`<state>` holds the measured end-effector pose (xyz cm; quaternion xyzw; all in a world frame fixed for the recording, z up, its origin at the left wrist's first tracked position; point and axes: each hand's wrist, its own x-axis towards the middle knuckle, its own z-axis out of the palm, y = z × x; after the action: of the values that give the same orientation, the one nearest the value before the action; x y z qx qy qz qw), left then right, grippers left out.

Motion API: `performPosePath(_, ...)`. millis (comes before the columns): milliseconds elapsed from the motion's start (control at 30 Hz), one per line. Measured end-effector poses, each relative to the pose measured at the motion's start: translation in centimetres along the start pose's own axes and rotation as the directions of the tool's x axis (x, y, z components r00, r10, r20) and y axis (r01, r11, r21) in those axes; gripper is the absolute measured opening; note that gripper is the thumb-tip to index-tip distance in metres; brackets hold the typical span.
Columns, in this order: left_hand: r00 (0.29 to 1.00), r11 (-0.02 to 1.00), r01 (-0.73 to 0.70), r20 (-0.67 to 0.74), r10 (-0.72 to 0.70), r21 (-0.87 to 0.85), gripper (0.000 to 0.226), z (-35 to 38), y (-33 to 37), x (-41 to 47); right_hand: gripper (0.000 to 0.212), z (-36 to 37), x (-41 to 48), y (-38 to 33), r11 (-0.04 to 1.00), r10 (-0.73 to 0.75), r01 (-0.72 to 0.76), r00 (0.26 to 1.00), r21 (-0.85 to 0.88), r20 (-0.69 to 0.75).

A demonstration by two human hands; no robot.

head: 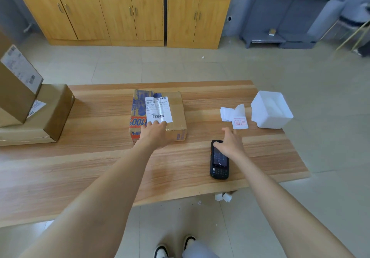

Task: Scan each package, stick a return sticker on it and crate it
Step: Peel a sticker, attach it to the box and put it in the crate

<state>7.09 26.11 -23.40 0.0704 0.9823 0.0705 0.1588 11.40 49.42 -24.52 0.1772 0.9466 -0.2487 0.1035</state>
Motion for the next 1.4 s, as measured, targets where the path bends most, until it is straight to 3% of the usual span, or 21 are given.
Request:
performPosePath(133,0.999,0.999,-0.043,-0.010,0.043,0.028,0.069,-0.5,1.6,0.9,0.064,-1.2,0.2,0.2,0.996,-0.021,0.018,0.999,-0.087,-0.030)
performPosePath(600,0.991,0.986,-0.135,0.038,0.132,0.094,0.067,0.3,12.8,9.6,0.063,-4.8,9.7,8.0,0.992,0.032,-0.030,0.999,-0.119,0.015)
performPosePath(967,0.993,0.990,-0.078,0.101,0.067,0.116,0.063,1.6,22.3,17.8,0.059,-7.9,20.4,12.4,0.987,-0.045,0.068,0.987,-0.143,0.153)
performPosePath(1400,0.976,0.995,0.035,0.213,-0.054,0.091,0.064,4.7,22.1,21.8,0.058,-5.6,27.0,12.6,0.996,-0.027,0.050,0.955,-0.070,0.296)
